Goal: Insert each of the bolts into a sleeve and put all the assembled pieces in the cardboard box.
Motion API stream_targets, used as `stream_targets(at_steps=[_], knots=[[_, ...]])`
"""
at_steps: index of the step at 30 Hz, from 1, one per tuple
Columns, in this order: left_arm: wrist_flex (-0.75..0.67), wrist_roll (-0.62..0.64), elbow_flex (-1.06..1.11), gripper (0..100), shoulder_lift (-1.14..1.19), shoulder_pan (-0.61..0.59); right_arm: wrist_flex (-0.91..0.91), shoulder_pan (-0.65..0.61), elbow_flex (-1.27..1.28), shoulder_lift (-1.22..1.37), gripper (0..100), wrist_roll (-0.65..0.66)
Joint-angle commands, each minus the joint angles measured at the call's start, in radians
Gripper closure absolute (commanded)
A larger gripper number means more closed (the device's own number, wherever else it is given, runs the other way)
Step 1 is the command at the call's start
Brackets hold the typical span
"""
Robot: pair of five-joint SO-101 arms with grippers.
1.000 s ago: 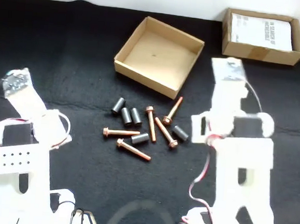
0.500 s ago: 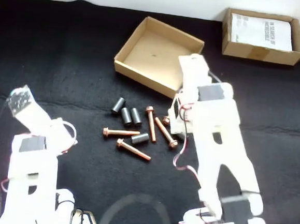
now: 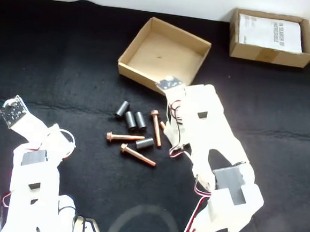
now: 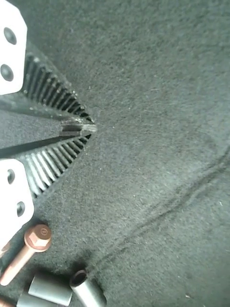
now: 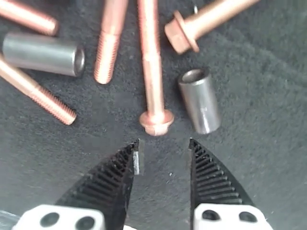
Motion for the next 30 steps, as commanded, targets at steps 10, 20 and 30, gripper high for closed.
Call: stream_targets(at_steps=[10,20,30], knots=[[-0.052,-0.002,0.010,99,-0.002,-0.018,0.027,0.016,-0.153,-0.001,86.0,0.157],[-0.052,-0.002,0.010,99,-0.002,-0.018,-0.010,0.048,-0.239,0.176,86.0,0.206],[-0.054,-0.002,0.010,99,0.002,-0.018,0.028,0.094,-0.367,0.381,86.0,0.229]])
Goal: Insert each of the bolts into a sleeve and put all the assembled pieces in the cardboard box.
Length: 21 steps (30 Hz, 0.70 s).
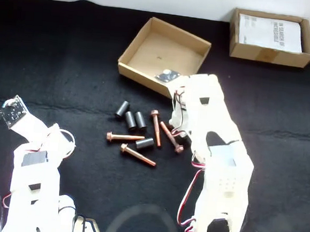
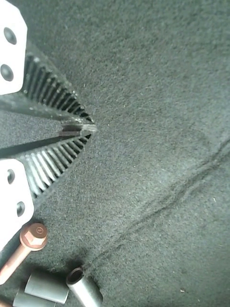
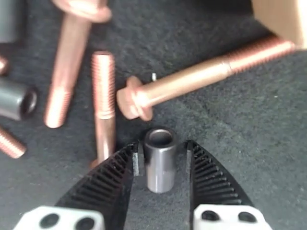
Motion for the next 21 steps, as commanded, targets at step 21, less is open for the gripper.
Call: stream_targets(at_steps=[21], knots=[[-0.018,-0.003,-0.002,99,0.004,-0.013,0.185,0.028,-0.065,0.137,99.2,-0.083]])
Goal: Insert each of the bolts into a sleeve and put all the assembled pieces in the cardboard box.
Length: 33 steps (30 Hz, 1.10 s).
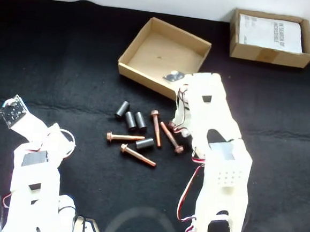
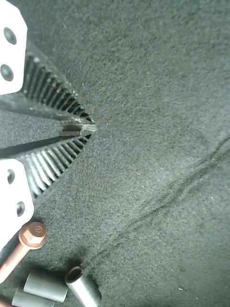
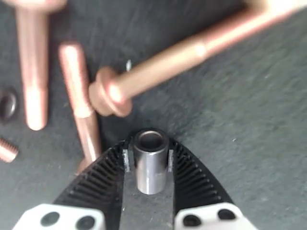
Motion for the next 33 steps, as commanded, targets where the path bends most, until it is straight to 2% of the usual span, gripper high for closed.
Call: stream_targets(at_steps=[1,10,16,22,33], knots=[[-0.012,-0.003,-0.001,99,0.004,-0.012,0.091,0.013,-0.025,0.024,99.2,-0.011],[-0.173,-0.003,0.094,99,-0.002,-0.008,0.248,0.094,-0.331,-0.159,99.2,-0.077],[-0.172,-0.005,0.094,99,-0.002,-0.008,0.248,0.137,-0.226,-0.404,99.2,-0.077],[-0.170,-0.112,0.094,99,0.002,0.013,0.248,0.165,-0.140,-0.694,99.2,-0.077],[-0.169,-0.135,0.090,99,-0.002,0.024,0.246,0.311,0.216,-1.414,99.2,-0.074]])
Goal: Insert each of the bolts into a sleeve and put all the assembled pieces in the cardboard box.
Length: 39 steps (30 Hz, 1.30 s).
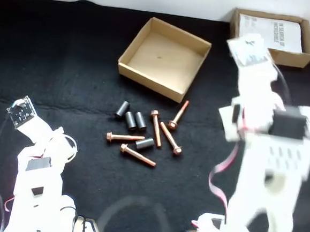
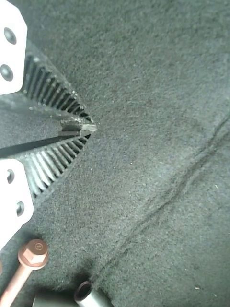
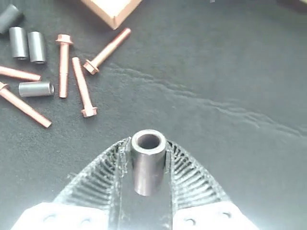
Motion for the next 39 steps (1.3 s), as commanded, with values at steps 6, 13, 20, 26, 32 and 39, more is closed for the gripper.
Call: stream_targets(at_steps=[6,13,20,26,32,39], knots=[[-0.011,-0.005,-0.005,99,-0.002,0.015,0.002,0.234,0.283,-0.642,99.2,-0.003],[-0.006,-0.252,-0.038,99,-0.002,0.053,0.002,0.466,0.524,-1.038,99.2,-0.003],[0.474,-0.655,-0.343,99,-0.002,0.171,0.002,0.616,0.742,-1.314,99.2,-0.003],[0.925,-0.895,-0.642,98,0.004,0.444,0.001,0.725,0.765,-1.260,99.2,-0.009],[1.211,-0.918,-0.871,86,0.005,0.639,-0.036,0.785,0.851,-1.264,99.2,-0.009],[1.134,-1.073,-0.903,82,0.007,0.740,-0.160,0.972,0.967,-1.264,99.2,-0.003]])
